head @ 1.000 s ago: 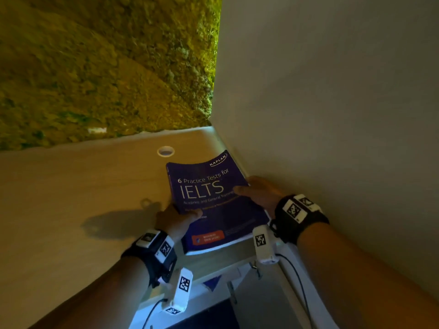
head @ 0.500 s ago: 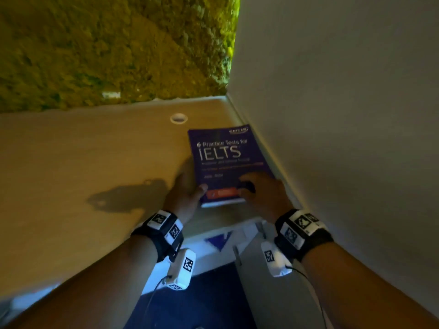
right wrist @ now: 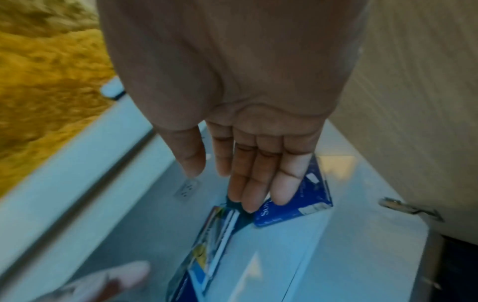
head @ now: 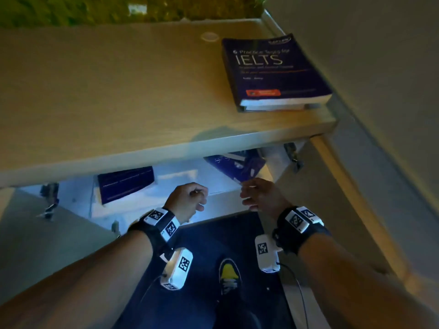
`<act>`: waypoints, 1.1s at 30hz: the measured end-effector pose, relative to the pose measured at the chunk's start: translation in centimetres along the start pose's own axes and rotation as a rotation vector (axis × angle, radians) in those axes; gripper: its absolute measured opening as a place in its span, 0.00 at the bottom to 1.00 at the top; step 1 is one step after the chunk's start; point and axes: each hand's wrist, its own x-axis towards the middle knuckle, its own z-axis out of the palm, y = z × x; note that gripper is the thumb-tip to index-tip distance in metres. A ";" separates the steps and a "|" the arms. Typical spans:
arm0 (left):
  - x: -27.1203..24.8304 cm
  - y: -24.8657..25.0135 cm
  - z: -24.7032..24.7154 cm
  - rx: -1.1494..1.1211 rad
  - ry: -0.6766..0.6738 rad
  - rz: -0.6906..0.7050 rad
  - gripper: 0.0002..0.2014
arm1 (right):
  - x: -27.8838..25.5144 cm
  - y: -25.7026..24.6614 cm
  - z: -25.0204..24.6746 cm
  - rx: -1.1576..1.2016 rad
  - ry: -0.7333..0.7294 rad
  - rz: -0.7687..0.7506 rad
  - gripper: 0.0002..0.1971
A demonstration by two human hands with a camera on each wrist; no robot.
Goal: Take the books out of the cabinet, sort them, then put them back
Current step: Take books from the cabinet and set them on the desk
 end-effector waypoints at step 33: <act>27.5 -9.0 9.2 0.094 0.122 0.301 0.20 | 33.5 -0.4 -13.6 -0.617 0.311 -0.384 0.21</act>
